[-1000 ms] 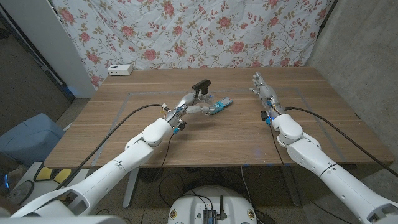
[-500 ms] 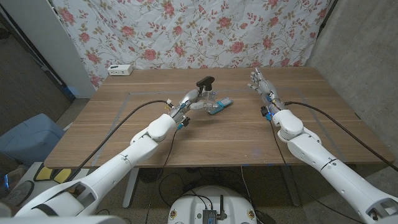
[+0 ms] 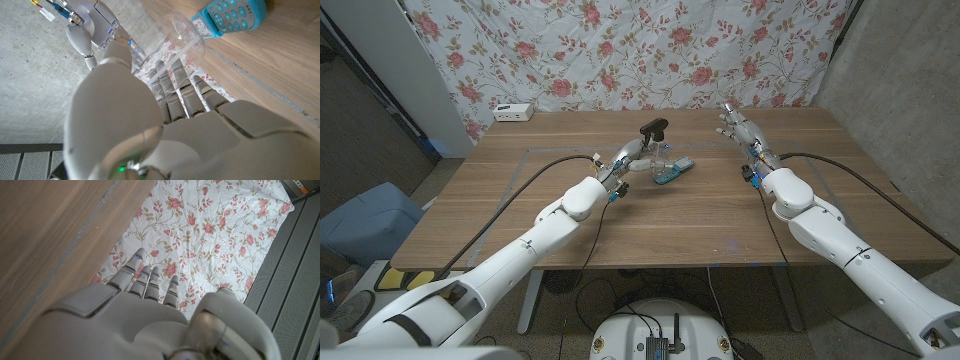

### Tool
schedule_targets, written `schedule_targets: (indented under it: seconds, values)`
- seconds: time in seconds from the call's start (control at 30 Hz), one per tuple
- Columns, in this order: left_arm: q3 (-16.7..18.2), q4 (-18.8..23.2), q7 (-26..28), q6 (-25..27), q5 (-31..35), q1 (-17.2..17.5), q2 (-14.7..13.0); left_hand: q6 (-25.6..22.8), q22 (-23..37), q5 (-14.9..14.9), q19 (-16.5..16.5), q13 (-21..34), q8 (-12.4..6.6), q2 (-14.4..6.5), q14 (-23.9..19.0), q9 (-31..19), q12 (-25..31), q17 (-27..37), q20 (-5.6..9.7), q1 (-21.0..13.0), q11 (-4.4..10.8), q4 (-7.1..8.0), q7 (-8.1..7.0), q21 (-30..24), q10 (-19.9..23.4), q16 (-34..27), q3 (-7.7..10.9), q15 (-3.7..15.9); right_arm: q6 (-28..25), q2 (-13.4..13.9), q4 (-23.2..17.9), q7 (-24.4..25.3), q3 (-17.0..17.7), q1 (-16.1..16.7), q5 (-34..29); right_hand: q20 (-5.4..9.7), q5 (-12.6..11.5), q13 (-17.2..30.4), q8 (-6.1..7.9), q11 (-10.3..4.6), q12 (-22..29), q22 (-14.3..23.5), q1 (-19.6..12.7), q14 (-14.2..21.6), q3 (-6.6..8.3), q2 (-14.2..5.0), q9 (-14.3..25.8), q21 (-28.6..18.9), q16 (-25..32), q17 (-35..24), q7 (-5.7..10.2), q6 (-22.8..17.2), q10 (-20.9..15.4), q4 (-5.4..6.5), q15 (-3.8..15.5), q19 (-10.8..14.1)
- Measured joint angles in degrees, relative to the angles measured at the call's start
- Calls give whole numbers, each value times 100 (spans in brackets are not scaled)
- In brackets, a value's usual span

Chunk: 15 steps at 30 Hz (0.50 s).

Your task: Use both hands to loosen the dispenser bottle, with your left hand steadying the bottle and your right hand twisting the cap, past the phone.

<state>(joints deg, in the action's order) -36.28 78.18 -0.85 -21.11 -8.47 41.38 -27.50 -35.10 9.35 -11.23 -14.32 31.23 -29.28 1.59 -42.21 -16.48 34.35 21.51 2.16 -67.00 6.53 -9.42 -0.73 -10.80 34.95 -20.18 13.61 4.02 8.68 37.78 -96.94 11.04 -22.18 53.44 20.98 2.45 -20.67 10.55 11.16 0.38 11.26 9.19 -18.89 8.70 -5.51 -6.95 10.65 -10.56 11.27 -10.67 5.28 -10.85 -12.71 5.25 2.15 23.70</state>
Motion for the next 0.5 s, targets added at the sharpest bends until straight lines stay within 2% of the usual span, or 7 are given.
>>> schedule_targets:
  seconds: [0.1,0.17,0.23,0.3,0.33,0.43,0.5]
  values:
    - [-26,-66,-18,0,10,-54,27,0,0,0,0,1,-23,0,-9,0,0,-1,0,0,0,-13,0,0,0,1,13,8,-57,91,-77,-27,5,-11,-76,0,36,0,0,-19,0,0,-118,53,15,25,-10,0,0,0,-172,-44,-19,-81,-10,0]
    - [-43,-101,-30,0,19,-107,50,0,0,0,0,1,-40,0,-9,23,0,-1,0,0,0,-14,0,0,-1,2,13,8,-104,137,-121,-37,9,-13,-120,0,117,5,0,-51,0,0,-223,62,39,-7,-10,0,0,0,251,-130,-52,-149,-1,0]
    - [-69,-147,-47,0,36,-146,64,0,0,0,-8,2,-49,0,-9,27,0,-1,8,0,0,-13,-1,0,0,5,13,8,-196,232,-230,-50,17,-15,-196,0,205,27,0,-108,0,0,-302,62,48,-26,-10,0,0,0,362,-169,-110,-205,-1,0]
    - [-84,-172,-55,2,46,-182,77,1,0,0,-32,8,-62,0,-9,27,0,-1,31,0,11,-13,-1,0,11,5,13,8,-259,299,-304,-59,20,-15,-245,0,248,27,0,-121,0,0,-339,62,61,-23,-10,0,0,-1,-62,-212,-122,-219,-1,0]
    - [-92,-180,-57,8,51,-197,81,1,0,0,-32,11,-62,0,-9,27,0,-1,31,0,11,-13,-1,0,11,5,13,9,-302,339,-352,-65,24,-15,-281,0,260,27,0,-124,0,0,-355,62,68,-8,-10,0,0,0,-137,-224,-128,-249,-1,0]
    - [-115,-212,-65,39,73,-244,96,1,0,0,-32,37,-63,0,-20,27,0,4,31,0,12,-13,-1,0,12,6,13,-2,-414,447,-485,-77,38,-15,-359,0,383,27,0,-130,0,0,-524,104,135,-24,-10,0,0,-1,26,-287,-175,-386,0,0]
    - [-125,-229,-67,48,79,-270,103,1,0,0,-32,38,-63,0,-20,27,3,16,31,0,12,-13,-2,0,12,6,13,-1,-481,484,-530,-85,41,-15,-404,0,437,27,0,-130,0,0,-604,124,168,-16,-10,0,0,-1,-50,-316,-175,-464,0,0]
